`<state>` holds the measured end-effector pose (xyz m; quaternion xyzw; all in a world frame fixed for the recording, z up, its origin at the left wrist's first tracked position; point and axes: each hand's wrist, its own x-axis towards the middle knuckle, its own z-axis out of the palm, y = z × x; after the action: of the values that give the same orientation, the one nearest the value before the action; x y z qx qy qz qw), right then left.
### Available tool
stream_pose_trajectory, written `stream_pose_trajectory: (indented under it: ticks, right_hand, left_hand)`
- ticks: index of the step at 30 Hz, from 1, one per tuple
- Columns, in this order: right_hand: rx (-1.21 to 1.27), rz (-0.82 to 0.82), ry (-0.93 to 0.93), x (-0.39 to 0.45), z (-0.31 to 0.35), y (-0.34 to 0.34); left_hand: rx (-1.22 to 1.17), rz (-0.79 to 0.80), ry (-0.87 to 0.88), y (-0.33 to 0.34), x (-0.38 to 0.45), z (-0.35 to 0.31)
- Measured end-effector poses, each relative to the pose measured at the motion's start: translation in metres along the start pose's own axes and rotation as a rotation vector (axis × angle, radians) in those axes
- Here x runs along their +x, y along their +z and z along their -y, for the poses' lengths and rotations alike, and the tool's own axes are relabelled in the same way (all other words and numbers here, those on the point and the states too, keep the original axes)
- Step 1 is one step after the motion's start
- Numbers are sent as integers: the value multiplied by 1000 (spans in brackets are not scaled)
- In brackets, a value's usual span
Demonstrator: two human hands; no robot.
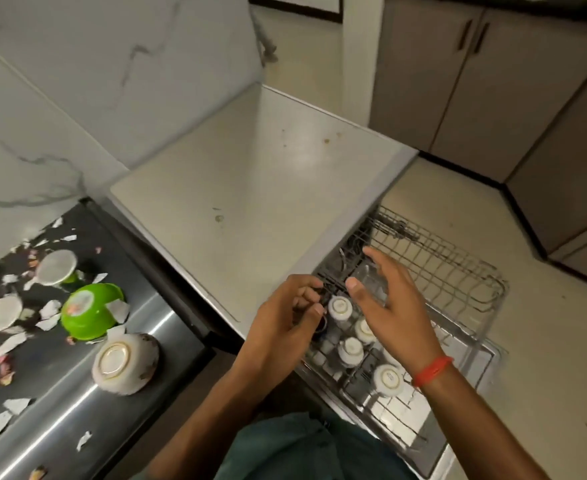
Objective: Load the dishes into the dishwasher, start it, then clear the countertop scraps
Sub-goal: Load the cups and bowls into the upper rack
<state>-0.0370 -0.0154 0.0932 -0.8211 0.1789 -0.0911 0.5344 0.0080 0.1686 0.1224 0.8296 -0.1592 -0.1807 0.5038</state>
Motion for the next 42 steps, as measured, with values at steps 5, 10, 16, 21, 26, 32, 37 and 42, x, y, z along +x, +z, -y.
stream_pose_trajectory:
  ticks: [5, 10, 16, 21, 26, 32, 37, 42]
  right_hand:
    - [-9, 87, -113, 15, 44, 48]
    - [21, 172, -199, 24, 88, 107]
    - [-35, 321, -279, 26, 128, 174]
    - [-87, 439, -347, 24, 154, 231]
    - [-144, 579, -379, 16, 169, 284]
    - [-181, 713, -421, 11, 178, 325]
    - [-204, 763, -446, 14, 189, 342]
    - [-216, 793, -465, 19, 194, 356]
  left_hand:
    - [30, -135, 23, -54, -9, 16]
    - [5, -336, 41, -118, -22, 40]
    - [-90, -526, 3, -179, -51, 78]
    - [-115, -599, -92, -221, -78, 110]
    - [-159, -703, -193, -261, -98, 144]
    - [-119, -779, -313, -304, -113, 190]
    - [-4, -832, -375, -335, -103, 223]
    - [161, -846, -447, -369, -72, 258]
